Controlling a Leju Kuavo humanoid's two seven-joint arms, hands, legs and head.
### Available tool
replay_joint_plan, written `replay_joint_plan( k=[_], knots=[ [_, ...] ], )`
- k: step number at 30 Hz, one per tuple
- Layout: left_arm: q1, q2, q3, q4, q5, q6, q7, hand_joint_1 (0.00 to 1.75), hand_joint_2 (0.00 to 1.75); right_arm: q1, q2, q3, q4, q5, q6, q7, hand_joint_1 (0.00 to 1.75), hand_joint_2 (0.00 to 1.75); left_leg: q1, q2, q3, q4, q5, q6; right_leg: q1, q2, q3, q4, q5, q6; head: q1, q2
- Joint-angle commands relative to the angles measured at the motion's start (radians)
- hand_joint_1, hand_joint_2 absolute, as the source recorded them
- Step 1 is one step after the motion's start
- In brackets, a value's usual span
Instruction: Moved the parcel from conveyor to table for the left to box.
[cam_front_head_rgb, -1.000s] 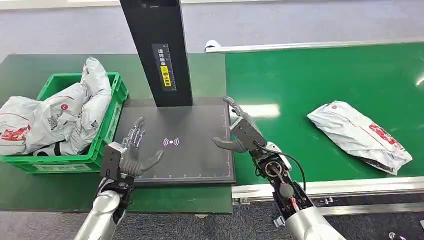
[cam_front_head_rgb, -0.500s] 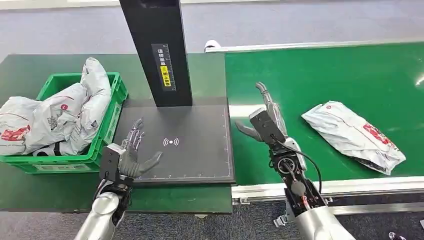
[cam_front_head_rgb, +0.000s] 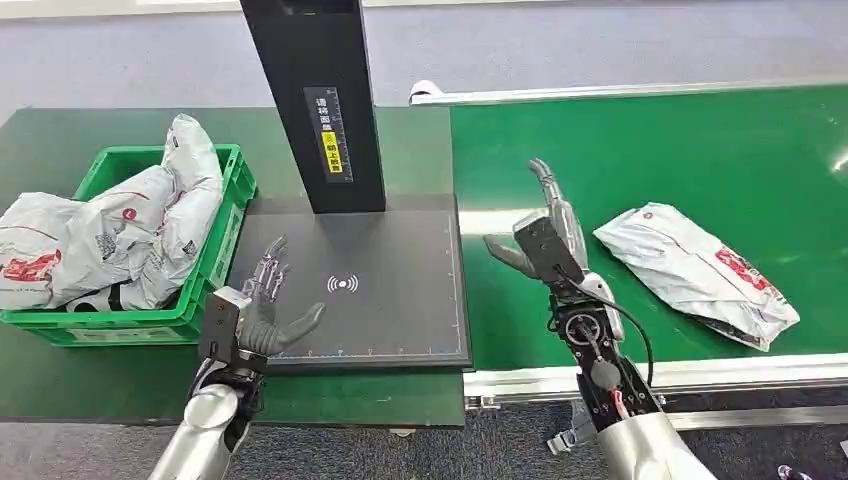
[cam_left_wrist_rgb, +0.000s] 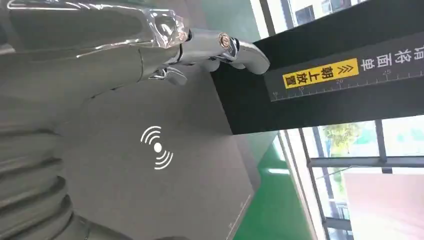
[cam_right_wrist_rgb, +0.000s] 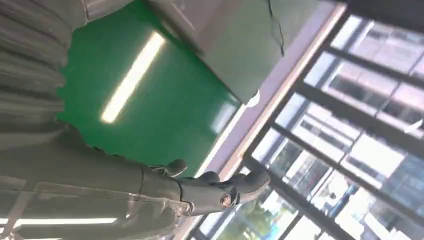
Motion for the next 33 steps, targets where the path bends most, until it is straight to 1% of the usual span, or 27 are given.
replay_joint_plan(
  k=[1,3,4,5,6,7,8,9,10,12,14,16,17,19,21,22,23,26,29,30,31,32,33],
  knots=[
    [0.016,-0.011,0.045,-0.005,-0.015,0.014,0.010,0.00,1.75,0.033,-0.045,-0.242,-0.084,0.046,-0.110,0.027,0.00,1.75,0.000,-0.004,0.002,-0.002,0.000,0.001,0.000,-0.004,0.003,-0.002,-0.001,0.000,0.000,0.000],
    [0.021,-0.017,0.052,-0.002,-0.022,0.014,0.011,0.00,1.75,0.077,-0.060,-0.348,-0.140,0.039,-0.120,0.031,0.00,1.75,-0.001,-0.005,0.004,-0.004,0.001,0.001,0.000,-0.005,0.006,-0.004,-0.001,0.000,0.000,0.000],
    [0.020,-0.021,0.056,0.001,-0.025,0.013,0.010,0.00,1.75,0.095,-0.059,-0.399,-0.161,0.044,-0.115,0.020,0.00,1.75,0.000,-0.006,0.002,-0.002,0.000,0.001,0.000,-0.006,0.004,-0.002,-0.001,0.000,0.000,0.000],
    [0.026,-0.034,0.061,0.001,-0.030,0.015,0.011,0.00,1.75,0.138,-0.081,-0.490,-0.181,0.065,-0.209,0.049,0.00,1.75,-0.001,-0.007,0.003,-0.003,0.000,0.001,0.000,-0.007,0.005,-0.003,-0.002,0.000,0.000,0.000],
    [0.026,-0.043,0.067,0.000,-0.039,0.017,0.012,0.00,1.75,0.158,-0.087,-0.546,-0.192,0.081,-0.202,0.050,0.00,1.75,0.000,-0.010,0.004,-0.004,0.001,0.002,0.000,-0.010,0.008,-0.005,-0.002,0.000,0.000,0.000],
    [0.025,-0.047,0.069,-0.002,-0.043,0.018,0.014,0.00,1.75,0.170,-0.098,-0.574,-0.188,0.100,-0.200,0.052,0.00,1.75,0.000,-0.010,0.002,-0.002,0.001,0.001,0.000,-0.010,0.005,-0.003,-0.002,0.001,0.000,0.000],
    [0.026,-0.052,0.076,-0.006,-0.052,0.018,0.019,0.00,1.75,0.167,-0.085,-0.628,-0.176,0.143,-0.196,0.055,0.00,1.75,0.000,-0.012,0.003,-0.003,0.001,0.002,0.000,-0.011,0.007,-0.005,-0.002,0.001,0.000,0.000],
    [0.027,-0.054,0.079,-0.009,-0.058,0.016,0.023,0.00,1.75,0.162,-0.081,-0.651,-0.160,0.203,-0.211,0.076,0.00,1.75,-0.001,-0.015,0.004,-0.003,0.001,0.002,0.000,-0.014,0.009,-0.005,-0.003,0.001,0.000,0.000],
    [0.030,-0.056,0.081,-0.012,-0.062,0.014,0.026,0.00,1.75,0.158,-0.076,-0.665,-0.147,0.247,-0.226,0.096,0.00,1.75,0.000,-0.012,0.002,-0.002,0.000,0.002,0.000,-0.010,0.006,-0.003,-0.003,0.002,0.000,0.000],
    [0.036,-0.058,0.078,-0.014,-0.067,0.010,0.027,0.00,1.75,0.151,-0.082,-0.662,-0.103,0.336,-0.252,0.165,0.00,1.75,-0.001,-0.009,0.002,-0.002,0.000,0.002,-0.001,-0.006,0.005,-0.003,-0.002,0.002,0.000,0.000],
    [0.031,-0.061,0.080,-0.011,-0.072,0.006,0.027,0.00,1.75,0.137,-0.091,-0.651,-0.057,0.400,-0.238,0.209,0.00,1.75,-0.002,-0.005,0.001,-0.001,-0.001,0.002,-0.002,-0.004,0.004,-0.002,-0.002,0.002,0.000,0.000],
    [0.027,-0.061,0.083,-0.009,-0.072,0.006,0.027,0.00,1.75,0.123,-0.094,-0.641,-0.031,0.415,-0.226,0.207,0.00,1.75,-0.002,-0.004,0.002,-0.002,-0.001,0.002,-0.002,-0.004,0.004,-0.002,-0.001,0.001,0.000,0.000],
    [0.031,-0.059,0.087,-0.015,-0.072,0.008,0.027,0.00,1.75,0.097,-0.097,-0.627,0.017,0.427,-0.205,0.200,0.00,1.75,-0.002,-0.004,0.001,-0.001,-0.001,0.002,-0.002,-0.004,0.003,-0.002,-0.001,0.001,0.000,0.000],
    [0.040,-0.051,0.085,-0.021,-0.071,0.007,0.031,0.00,1.75,0.062,-0.098,-0.616,0.075,0.461,-0.202,0.221,0.00,1.75,-0.002,-0.003,0.002,-0.002,-0.001,0.002,-0.002,-0.002,0.003,-0.002,-0.001,0.002,0.000,0.000],
    [0.044,-0.046,0.086,-0.017,-0.071,0.008,0.029,0.00,1.75,0.025,-0.105,-0.606,0.144,0.498,-0.180,0.263,0.00,1.75,-0.002,0.000,0.003,-0.002,-0.002,0.002,-0.002,0.001,0.004,-0.003,0.000,0.002,0.000,0.000],
    [0.038,-0.041,0.086,-0.010,-0.068,0.006,0.026,0.00,1.75,-0.009,-0.114,-0.603,0.210,0.499,-0.107,0.297,0.00,1.75,-0.002,0.001,0.003,-0.002,-0.002,0.002,-0.002,0.001,0.003,-0.002,0.000,0.002,0.000,0.000],
    [0.033,-0.038,0.087,-0.006,-0.066,0.006,0.024,0.00,1.75,-0.029,-0.122,-0.598,0.253,0.509,-0.069,0.316,0.00,1.75,-0.002,0.001,0.002,-0.001,-0.001,0.002,-0.002,0.001,0.003,-0.002,0.000,0.002,0.000,0.000],
    [-0.011,-0.048,0.092,0.019,-0.062,-0.012,0.031,0.00,1.75,-0.094,-0.162,-0.590,0.415,0.590,-0.008,0.415,0.00,1.75,-0.002,-0.001,0.001,-0.001,-0.001,0.002,-0.001,-0.001,0.002,-0.001,-0.001,0.002,0.000,0.000],
    [-0.044,-0.052,0.089,0.032,-0.053,-0.025,0.052,0.00,1.75,-0.130,-0.194,-0.549,0.512,0.686,0.014,0.476,0.00,1.75,-0.002,-0.004,0.002,-0.001,0.000,0.003,-0.002,-0.003,0.003,-0.002,-0.001,0.002,0.000,0.000],
    [-0.046,-0.051,0.088,0.029,-0.052,-0.025,0.053,0.00,1.75,-0.143,-0.188,-0.528,0.525,0.719,0.028,0.473,0.00,1.75,-0.002,-0.004,0.001,0.000,0.000,0.002,-0.002,-0.004,0.003,-0.001,-0.001,0.002,0.000,0.000],
    [-0.038,-0.048,0.088,0.016,-0.051,-0.024,0.053,0.00,1.75,-0.148,-0.167,-0.530,0.520,0.708,0.059,0.415,0.00,1.75,-0.002,-0.004,0.001,0.000,-0.001,0.002,-0.002,-0.003,0.003,-0.001,-0.001,0.002,0.000,0.000],
    [-0.030,-0.045,0.089,0.003,-0.051,-0.023,0.053,0.00,1.75,-0.151,-0.158,-0.503,0.520,0.742,0.090,0.419,0.00,1.75,-0.002,-0.002,0.002,-0.001,-0.001,0.002,-0.002,-0.001,0.003,-0.002,-0.001,0.002,0.000,0.000],
    [-0.026,-0.044,0.091,-0.003,-0.050,-0.024,0.052,0.00,1.75,-0.156,-0.151,-0.472,0.522,0.784,0.116,0.444,0.00,1.75,-0.002,-0.001,0.002,-0.001,-0.001,0.002,-0.002,0.001,0.002,-0.001,-0.001,0.002,0.000,0.000]
  ],
)
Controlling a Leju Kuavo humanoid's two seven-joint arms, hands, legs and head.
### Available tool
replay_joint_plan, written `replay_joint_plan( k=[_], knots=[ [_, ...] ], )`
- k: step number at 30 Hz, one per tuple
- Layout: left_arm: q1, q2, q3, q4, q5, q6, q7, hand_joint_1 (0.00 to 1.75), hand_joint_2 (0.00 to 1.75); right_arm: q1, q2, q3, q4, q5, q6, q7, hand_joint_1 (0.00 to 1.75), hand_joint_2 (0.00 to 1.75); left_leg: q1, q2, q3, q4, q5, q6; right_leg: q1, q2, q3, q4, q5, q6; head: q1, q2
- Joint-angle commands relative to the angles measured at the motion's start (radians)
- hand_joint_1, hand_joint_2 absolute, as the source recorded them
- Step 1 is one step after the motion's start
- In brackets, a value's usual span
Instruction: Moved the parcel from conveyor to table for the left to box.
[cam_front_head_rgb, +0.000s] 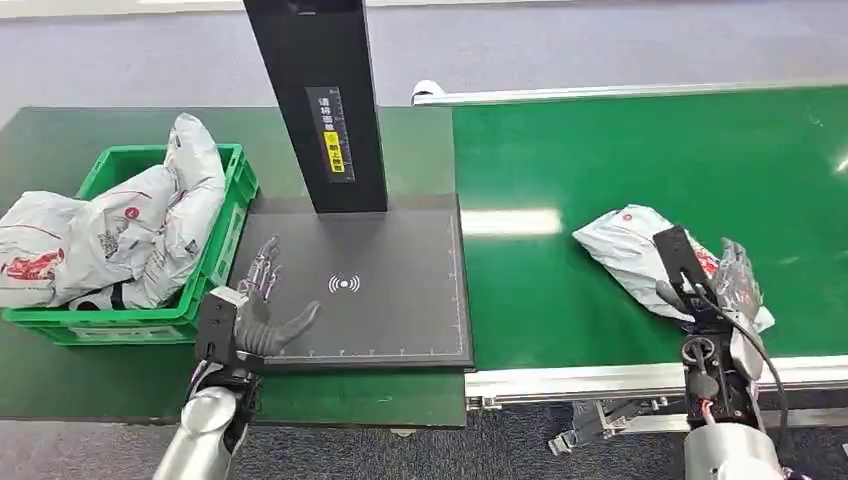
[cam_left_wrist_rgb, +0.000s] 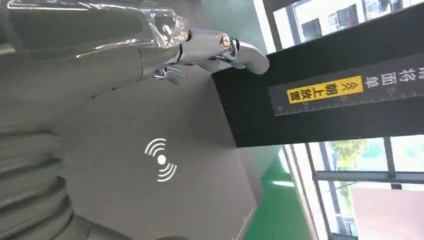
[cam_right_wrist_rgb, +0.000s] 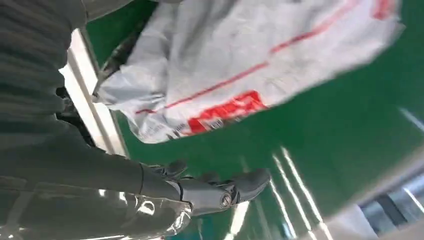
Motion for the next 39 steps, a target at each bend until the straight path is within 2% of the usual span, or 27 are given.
replay_joint_plan(
  k=[1,3,8,11,23,39],
  knots=[
    [-0.038,0.003,0.023,0.033,0.013,-0.016,0.014,0.00,1.75,-0.139,0.004,0.133,0.283,0.164,0.129,0.018,0.00,1.75,0.000,0.005,0.004,-0.002,-0.001,0.000,0.000,0.006,0.002,-0.002,0.001,-0.001,0.000,0.000],
    [-0.051,0.002,0.025,0.051,0.015,-0.020,0.014,0.00,1.75,-0.148,0.003,0.179,0.292,0.212,0.175,0.032,0.00,1.75,0.000,0.007,0.004,-0.002,-0.001,0.000,0.000,0.007,0.002,-0.001,0.001,-0.001,0.000,0.000],
    [-0.105,0.006,0.016,0.131,0.020,-0.031,0.010,0.00,1.75,-0.213,-0.028,0.252,0.355,0.290,0.296,0.051,0.00,1.75,-0.001,0.003,0.001,0.000,0.000,0.000,0.000,0.003,0.000,0.000,0.000,0.000,0.000,0.000],
    [-0.115,0.016,0.007,0.158,0.027,-0.031,0.008,0.00,1.75,-0.216,-0.056,0.298,0.400,0.327,0.371,0.069,0.00,1.75,-0.001,0.001,0.002,-0.001,0.000,0.001,-0.001,0.002,0.001,0.000,0.000,0.000,0.000,0.000],
    [-0.105,0.021,0.007,0.179,0.037,-0.032,-0.012,0.00,1.75,-0.201,-0.074,0.318,0.421,0.338,0.401,0.070,0.00,1.75,-0.001,0.001,0.003,-0.002,0.000,0.000,-0.001,0.002,0.002,-0.001,0.000,0.000,0.000,0.000],
    [-0.071,0.037,0.011,0.144,0.043,-0.023,-0.017,0.00,1.75,-0.190,-0.081,0.335,0.414,0.336,0.383,0.101,0.00,1.75,-0.001,0.002,0.003,-0.001,0.000,0.000,-0.001,0.002,0.002,-0.001,0.000,0.000,0.000,0.000]
  ],
)
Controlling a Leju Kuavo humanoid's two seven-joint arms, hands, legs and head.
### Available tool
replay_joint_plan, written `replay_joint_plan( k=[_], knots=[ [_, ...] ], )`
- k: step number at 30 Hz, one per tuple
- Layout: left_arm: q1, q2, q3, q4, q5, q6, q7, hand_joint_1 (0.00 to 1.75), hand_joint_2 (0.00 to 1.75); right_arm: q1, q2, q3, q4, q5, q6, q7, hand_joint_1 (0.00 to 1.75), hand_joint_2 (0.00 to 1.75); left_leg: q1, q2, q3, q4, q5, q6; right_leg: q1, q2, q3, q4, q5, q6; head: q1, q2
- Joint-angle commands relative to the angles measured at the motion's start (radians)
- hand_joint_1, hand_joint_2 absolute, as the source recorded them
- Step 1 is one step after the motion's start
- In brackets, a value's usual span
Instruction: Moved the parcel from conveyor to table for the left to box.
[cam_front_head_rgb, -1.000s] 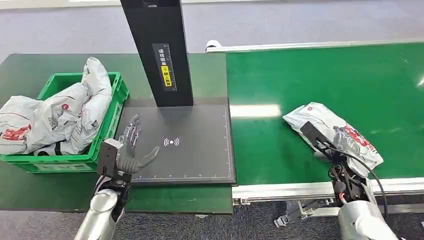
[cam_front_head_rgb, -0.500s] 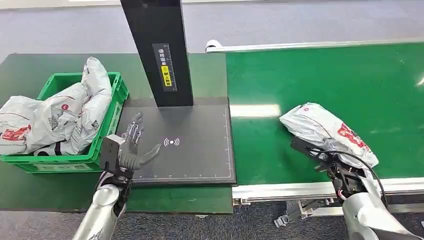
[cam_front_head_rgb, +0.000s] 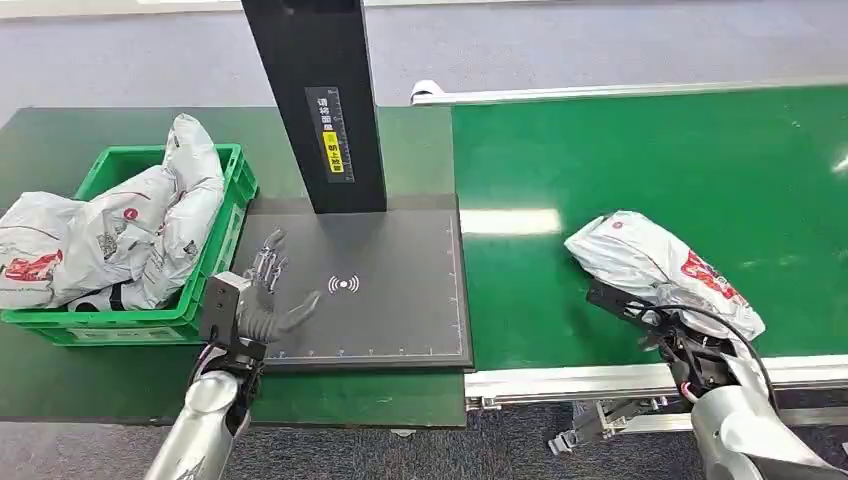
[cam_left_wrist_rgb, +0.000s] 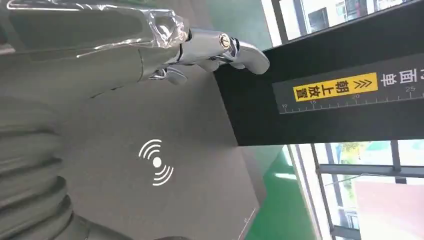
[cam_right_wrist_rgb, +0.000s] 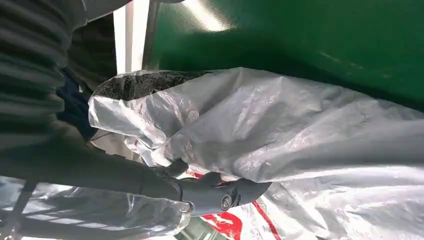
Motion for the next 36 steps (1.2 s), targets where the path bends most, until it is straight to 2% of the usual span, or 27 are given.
replay_joint_plan(
  k=[1,3,4,5,6,7,23,25,26,28,29,30,36],
  knots=[
    [0.002,0.022,0.011,0.032,0.004,0.003,-0.003,0.00,1.75,-0.034,0.008,0.033,0.060,-0.003,-0.003,0.013,0.00,1.75,-0.001,0.001,0.004,-0.002,0.000,0.000,0.000,0.001,0.003,-0.002,0.000,-0.001,0.000,0.000],
    [0.011,0.027,0.013,0.024,0.005,0.005,-0.005,0.00,1.75,-0.034,0.016,0.030,0.060,-0.010,-0.002,0.012,0.07,1.75,0.000,0.002,0.002,-0.001,0.000,0.000,0.000,0.002,0.002,-0.001,0.000,0.000,0.000,0.000],
    [0.012,0.028,0.013,0.023,0.006,0.005,-0.005,0.00,1.75,-0.035,0.017,0.031,0.060,-0.010,-0.002,0.012,1.40,1.75,-0.001,0.002,0.004,-0.003,0.000,0.001,0.000,0.002,0.003,-0.002,0.000,0.000,0.000,0.000],
    [0.020,0.030,0.014,0.012,0.006,0.006,-0.006,0.00,1.75,-0.037,0.020,0.042,0.054,-0.006,-0.015,0.003,1.41,1.75,0.000,0.002,0.003,-0.001,-0.001,0.000,0.000,0.002,0.002,-0.001,0.000,0.000,0.000,0.000],
    [0.027,0.031,0.015,0.005,0.006,0.008,-0.006,0.00,1.75,-0.041,0.023,0.047,0.055,-0.009,-0.021,-0.006,1.17,1.75,-0.001,0.003,0.004,-0.002,-0.001,0.001,0.000,0.003,0.003,-0.002,0.000,0.000,0.000,0.000],
    [0.032,0.032,0.017,0.001,0.006,0.008,-0.006,0.00,1.75,-0.043,0.026,0.049,0.053,-0.010,-0.020,-0.008,1.75,1.75,0.000,0.002,0.002,-0.001,-0.001,0.000,0.000,0.002,0.001,-0.001,0.000,0.000,0.000,0.000],
    [0.061,0.040,0.038,-0.052,0.009,0.015,-0.005,0.00,1.75,-0.048,0.047,0.091,0.031,-0.050,-0.034,-0.092,1.75,1.75,0.000,0.003,0.003,-0.002,-0.001,0.000,0.000,0.003,0.002,-0.002,0.000,0.000,0.000,0.000],
    [0.064,0.046,0.037,-0.054,0.011,0.015,-0.005,0.00,1.75,-0.048,0.054,0.086,0.027,-0.089,-0.025,-0.164,1.75,1.75,-0.001,0.003,0.004,-0.003,-0.001,0.001,0.000,0.003,0.003,-0.002,0.000,0.000,0.000,0.000],
    [0.064,0.046,0.037,-0.054,0.011,0.015,-0.005,0.00,1.75,-0.048,0.054,0.086,0.027,-0.089,-0.025,-0.164,1.75,1.75,-0.001,0.003,0.002,-0.001,-0.001,0.000,0.000,0.003,0.001,-0.001,0.000,0.000,0.000,0.000],
    [0.078,0.053,0.040,-0.075,0.011,0.017,-0.006,0.00,1.75,-0.044,0.068,0.072,0.005,-0.147,-0.043,-0.277,1.75,1.75,0.000,0.003,0.003,-0.002,-0.001,0.000,0.000,0.003,0.002,-0.001,0.000,0.000,0.000,0.000],
    [0.085,0.056,0.040,-0.083,0.010,0.017,-0.004,0.00,1.75,-0.046,0.072,0.078,0.001,-0.147,-0.040,-0.275,1.75,1.75,0.000,0.003,0.001,-0.001,0.000,0.000,0.000,0.003,0.001,0.000,0.000,0.000,0.000,0.000],
    [0.097,0.058,0.045,-0.102,0.011,0.019,-0.005,0.00,1.75,-0.041,0.079,0.075,-0.025,-0.185,-0.062,-0.327,1.75,1.75,0.000,0.004,0.004,-0.002,-0.001,0.000,0.000,0.004,0.002,-0.001,0.000,-0.001,0.000,0.000],
    [0.101,0.059,0.046,-0.104,0.012,0.019,-0.005,0.00,1.75,-0.046,0.082,0.079,-0.027,-0.183,-0.059,-0.326,1.75,1.75,0.000,0.003,0.003,-0.002,-0.001,0.000,0.000,0.003,0.002,-0.001,0.000,-0.001,0.000,0.000]
  ],
)
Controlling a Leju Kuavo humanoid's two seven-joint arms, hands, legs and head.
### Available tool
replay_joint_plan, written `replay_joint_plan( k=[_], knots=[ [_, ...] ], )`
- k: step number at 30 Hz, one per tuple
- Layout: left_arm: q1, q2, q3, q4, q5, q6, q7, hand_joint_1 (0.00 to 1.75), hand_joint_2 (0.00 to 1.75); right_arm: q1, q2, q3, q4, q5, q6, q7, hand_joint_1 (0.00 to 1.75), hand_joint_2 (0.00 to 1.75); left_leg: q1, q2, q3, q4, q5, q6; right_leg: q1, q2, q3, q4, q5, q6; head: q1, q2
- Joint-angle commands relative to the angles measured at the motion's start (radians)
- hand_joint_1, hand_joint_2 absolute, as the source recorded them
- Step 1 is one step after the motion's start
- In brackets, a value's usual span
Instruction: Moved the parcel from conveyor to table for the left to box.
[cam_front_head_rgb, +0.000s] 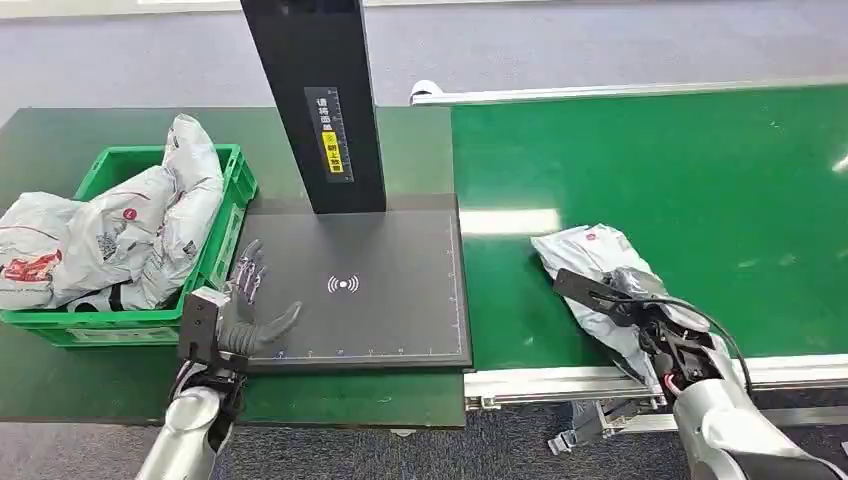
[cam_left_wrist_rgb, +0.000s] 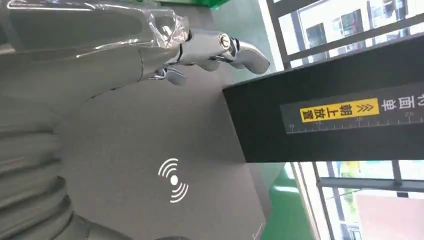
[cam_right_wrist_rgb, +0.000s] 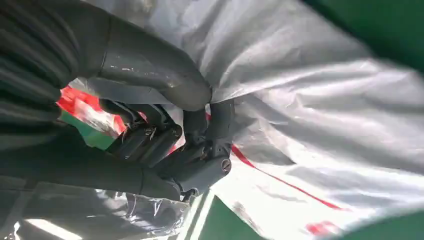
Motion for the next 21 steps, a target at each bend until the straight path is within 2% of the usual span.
replay_joint_plan(
  k=[1,12,17,21],
  knots=[
    [0.019,0.021,0.024,-0.011,0.003,0.001,0.002,0.00,1.75,-0.031,0.031,0.019,-0.009,-0.014,-0.004,-0.018,1.75,1.75,0.000,0.001,0.001,-0.001,0.000,0.000,0.000,0.001,0.001,-0.001,0.000,0.000,0.000,0.000],
    [0.020,0.021,0.023,-0.016,0.002,0.001,0.002,0.00,1.75,-0.027,0.031,0.017,-0.015,-0.027,-0.011,-0.024,1.75,1.75,0.000,0.001,0.002,-0.001,-0.001,0.000,0.000,0.001,0.001,-0.001,0.000,0.000,0.000,0.000],
    [0.055,0.016,0.034,-0.065,0.009,0.008,0.002,0.00,1.75,-0.015,0.071,-0.031,-0.154,-0.165,-0.243,-0.121,1.75,1.75,-0.001,0.003,0.001,0.000,-0.001,0.000,-0.001,0.003,0.000,0.000,0.000,0.000,0.000,0.000],
    [0.052,0.010,0.035,-0.060,0.024,0.041,-0.025,0.00,1.75,0.072,0.098,-0.087,-0.383,-0.377,-0.390,-0.270,1.75,1.75,0.000,0.002,0.002,-0.001,-0.001,0.000,0.000,0.002,0.001,-0.001,0.000,0.000,0.000,0.000]
  ],
)
